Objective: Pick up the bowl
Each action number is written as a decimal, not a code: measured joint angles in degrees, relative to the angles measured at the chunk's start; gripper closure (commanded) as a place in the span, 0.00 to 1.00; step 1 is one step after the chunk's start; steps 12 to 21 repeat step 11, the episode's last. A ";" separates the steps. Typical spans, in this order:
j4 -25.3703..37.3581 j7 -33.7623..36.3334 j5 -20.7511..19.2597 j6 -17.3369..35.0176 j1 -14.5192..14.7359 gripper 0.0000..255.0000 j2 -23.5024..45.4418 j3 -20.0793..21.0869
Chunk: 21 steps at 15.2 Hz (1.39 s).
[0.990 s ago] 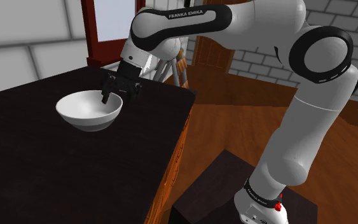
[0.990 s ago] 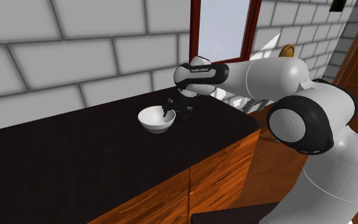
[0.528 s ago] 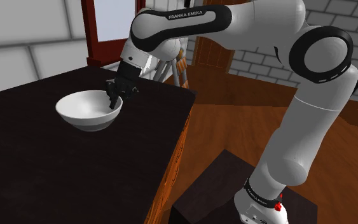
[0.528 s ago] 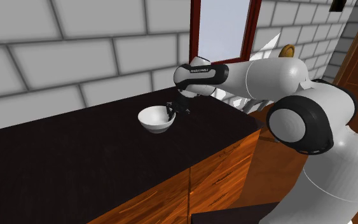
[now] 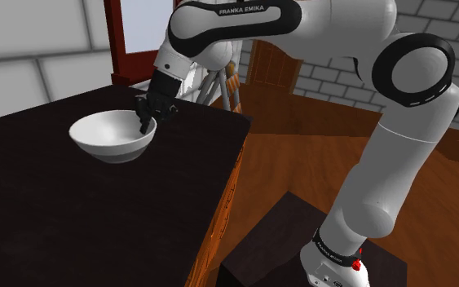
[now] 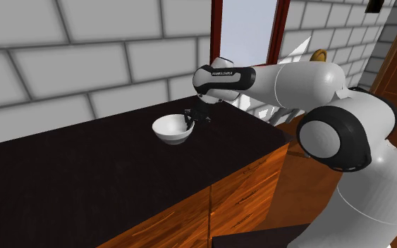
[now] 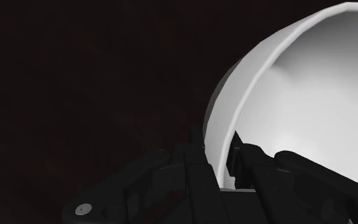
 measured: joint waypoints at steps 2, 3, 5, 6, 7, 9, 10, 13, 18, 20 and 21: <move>1.42 0.63 -0.27 -1.37 0.00 1.00 -0.06 -0.01; 1.90 0.75 -0.32 -2.08 -0.09 1.00 -0.29 -0.09; 3.76 1.32 -0.65 -3.58 -0.16 1.00 0.01 -0.16; 4.44 1.60 -0.75 -4.29 -0.18 1.00 -0.07 -0.18; 5.01 1.80 -0.80 -4.99 -0.22 1.00 -0.23 -0.22; 6.76 2.34 -1.07 -6.50 -0.29 1.00 -0.07 -0.29; 7.38 2.61 -1.15 -7.11 -0.29 1.00 -0.10 -0.29; 7.76 2.80 -1.20 -7.54 -0.29 1.00 -0.19 -0.28; 7.76 2.80 -1.20 -7.54 -0.29 1.00 -0.19 -0.28; 7.76 2.80 -1.20 -7.54 -0.29 1.00 -0.19 -0.28; 7.76 2.80 -1.20 -7.54 -0.29 1.00 -0.19 -0.28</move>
